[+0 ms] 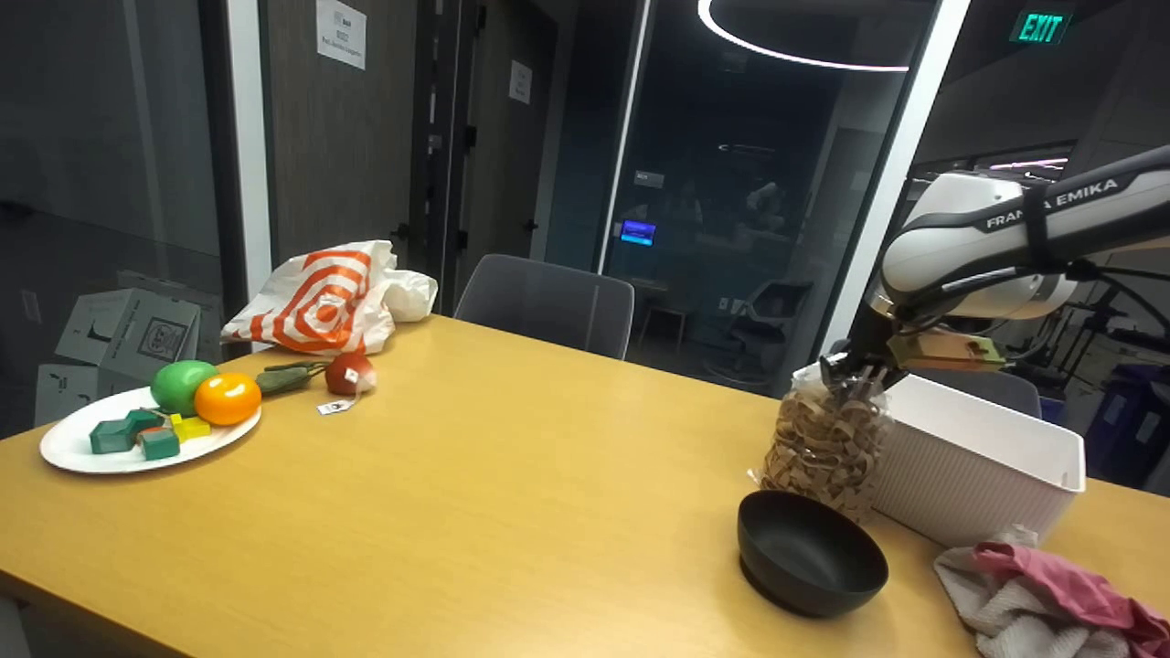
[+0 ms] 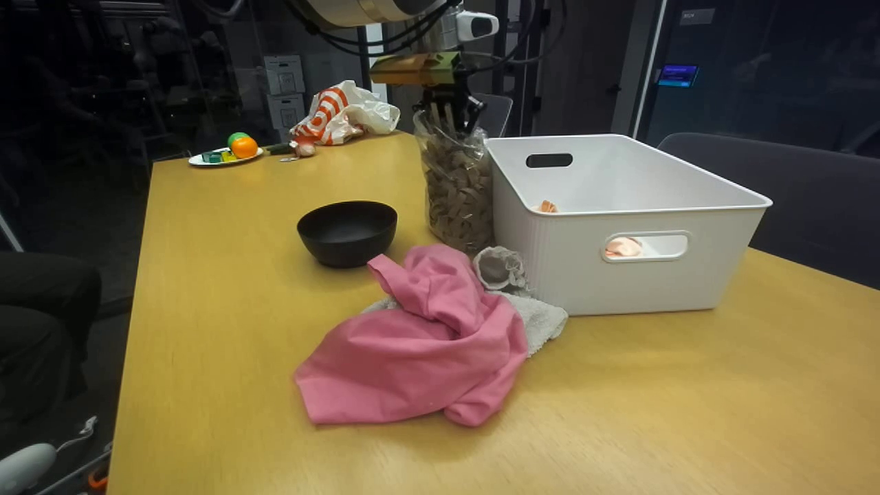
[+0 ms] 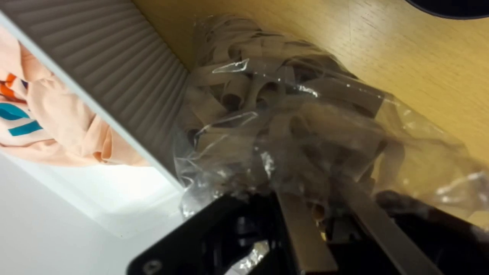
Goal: Remove the towels from the basket
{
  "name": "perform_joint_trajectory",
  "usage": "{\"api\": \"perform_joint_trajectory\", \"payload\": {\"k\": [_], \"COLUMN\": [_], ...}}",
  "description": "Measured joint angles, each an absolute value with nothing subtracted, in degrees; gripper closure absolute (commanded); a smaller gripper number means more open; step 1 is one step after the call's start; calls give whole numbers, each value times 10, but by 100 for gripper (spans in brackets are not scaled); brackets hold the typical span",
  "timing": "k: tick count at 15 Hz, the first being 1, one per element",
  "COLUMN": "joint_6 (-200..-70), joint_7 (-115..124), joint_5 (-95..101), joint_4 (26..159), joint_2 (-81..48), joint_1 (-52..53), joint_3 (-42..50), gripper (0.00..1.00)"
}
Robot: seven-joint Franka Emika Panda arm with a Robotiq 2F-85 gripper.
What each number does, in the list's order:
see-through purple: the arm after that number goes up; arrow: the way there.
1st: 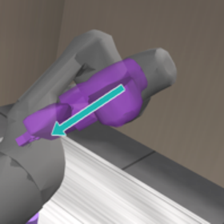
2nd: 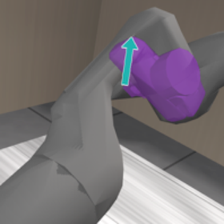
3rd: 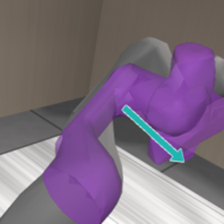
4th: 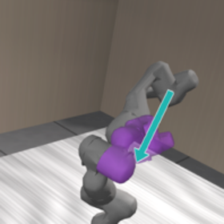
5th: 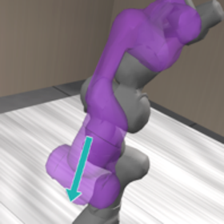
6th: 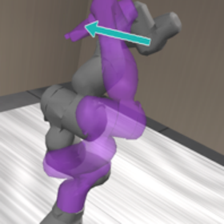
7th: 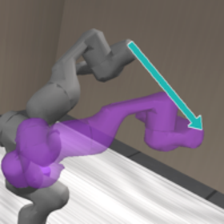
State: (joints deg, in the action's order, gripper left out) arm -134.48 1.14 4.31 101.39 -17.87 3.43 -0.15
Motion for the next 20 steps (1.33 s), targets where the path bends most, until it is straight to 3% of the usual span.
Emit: {"api": "perform_joint_trajectory", "payload": {"k": [9,20], "joint_6": [-1308,-1250], "joint_7": [-7,-183], "joint_5": [24,-197], "joint_4": [999,987], "joint_2": [-142,-79], "joint_1": [25,-23], "joint_3": [-3,-17], "gripper": [92,92]}}
